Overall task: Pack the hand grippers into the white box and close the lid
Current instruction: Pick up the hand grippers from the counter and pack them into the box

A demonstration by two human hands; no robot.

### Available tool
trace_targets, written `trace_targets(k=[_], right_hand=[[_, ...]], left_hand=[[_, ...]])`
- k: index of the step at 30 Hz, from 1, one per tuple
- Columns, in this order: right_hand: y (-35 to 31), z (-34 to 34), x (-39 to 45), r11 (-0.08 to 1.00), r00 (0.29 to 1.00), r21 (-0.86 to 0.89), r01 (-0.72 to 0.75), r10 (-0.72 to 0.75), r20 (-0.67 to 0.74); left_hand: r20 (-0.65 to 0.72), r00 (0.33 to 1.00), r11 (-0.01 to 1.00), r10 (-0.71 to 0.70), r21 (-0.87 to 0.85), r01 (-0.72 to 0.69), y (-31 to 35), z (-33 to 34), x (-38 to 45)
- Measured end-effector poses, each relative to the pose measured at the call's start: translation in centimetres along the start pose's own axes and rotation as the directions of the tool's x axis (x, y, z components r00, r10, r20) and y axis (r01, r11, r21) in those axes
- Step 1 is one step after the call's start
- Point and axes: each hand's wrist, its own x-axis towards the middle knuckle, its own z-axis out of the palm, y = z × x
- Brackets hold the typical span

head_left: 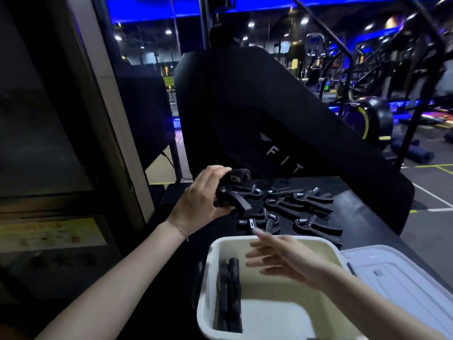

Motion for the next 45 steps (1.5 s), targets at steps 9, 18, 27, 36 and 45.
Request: trace_targets(k=[9,18,27,36,45], right_hand=[[-3.0,-0.6,-2.9,0.923,0.938,0.296,0.245,-0.303,0.167],[-1.5,-0.5,-3.8,0.875,0.919,0.394,0.280,-0.364,0.154],[0.2,-0.3,-3.2,0.865,0.912,0.317,0.388,-0.410,0.001],[1.5,1.5,-3.5,0.898,0.898,-0.039,0.439,-0.439,-0.002],[3.8,1.4,-3.0,0.917,0.930,-0.207,0.342,-0.361,-0.064]], left_hand=[[-0.020,0.947,0.946,0.322,-0.018,-0.322,5.5,-0.1,-1.5],[0.048,0.964,0.965,0.262,-0.037,-0.260,7.8,1.9,-4.3],[0.218,0.950,0.807,-0.223,-0.507,0.305,8.4,1.8,-5.0],[0.499,0.766,0.242,-0.404,-0.750,0.616,9.5,0.6,-3.0],[0.512,0.701,0.297,-0.497,-0.658,0.691,8.7,3.5,-5.1]])
